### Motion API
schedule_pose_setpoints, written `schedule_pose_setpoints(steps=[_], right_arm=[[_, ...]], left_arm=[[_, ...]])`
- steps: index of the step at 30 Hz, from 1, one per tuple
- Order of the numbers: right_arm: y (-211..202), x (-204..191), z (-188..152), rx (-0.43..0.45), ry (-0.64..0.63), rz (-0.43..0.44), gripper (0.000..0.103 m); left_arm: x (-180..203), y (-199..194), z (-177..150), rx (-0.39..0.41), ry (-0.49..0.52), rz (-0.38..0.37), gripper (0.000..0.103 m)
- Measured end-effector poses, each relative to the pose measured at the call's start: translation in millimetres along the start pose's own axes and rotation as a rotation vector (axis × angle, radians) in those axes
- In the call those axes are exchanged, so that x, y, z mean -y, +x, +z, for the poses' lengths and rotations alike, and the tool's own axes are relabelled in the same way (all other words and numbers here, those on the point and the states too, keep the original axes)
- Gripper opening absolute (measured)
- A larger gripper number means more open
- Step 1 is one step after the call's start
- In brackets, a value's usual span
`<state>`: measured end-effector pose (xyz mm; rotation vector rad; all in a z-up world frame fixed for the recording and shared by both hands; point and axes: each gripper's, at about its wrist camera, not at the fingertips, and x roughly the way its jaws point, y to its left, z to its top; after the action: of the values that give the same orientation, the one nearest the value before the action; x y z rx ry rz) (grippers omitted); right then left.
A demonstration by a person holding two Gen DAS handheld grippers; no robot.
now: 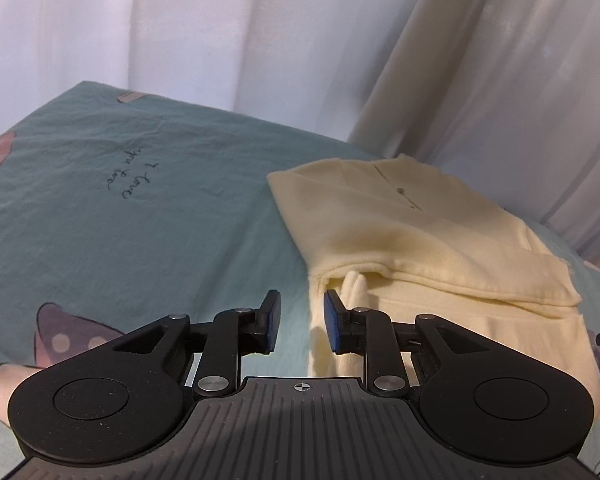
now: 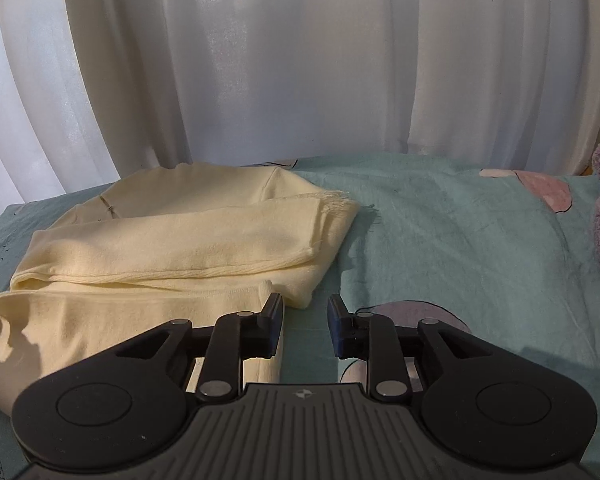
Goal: Fold small clothes
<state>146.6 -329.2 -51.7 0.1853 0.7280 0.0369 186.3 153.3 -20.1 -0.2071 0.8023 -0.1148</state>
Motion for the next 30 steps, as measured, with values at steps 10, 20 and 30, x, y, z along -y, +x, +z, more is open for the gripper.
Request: schedule_pose_setpoints(steps=[10, 20, 30], right_arm=[[21, -12, -5, -0.067, -0.026, 0.106, 0.025], [32, -22, -4, -0.079, -0.079, 0.14, 0.017], [39, -25, -2, -0.097, -0.089, 0.161, 0.009]], left_arm=[[31, 37, -1, -0.082, 0.115, -0.032, 0.035], [38, 44, 1, -0.102, 0.155, -0.007, 0.012], [39, 52, 3, -0.128, 0.166, -0.083, 0.014]])
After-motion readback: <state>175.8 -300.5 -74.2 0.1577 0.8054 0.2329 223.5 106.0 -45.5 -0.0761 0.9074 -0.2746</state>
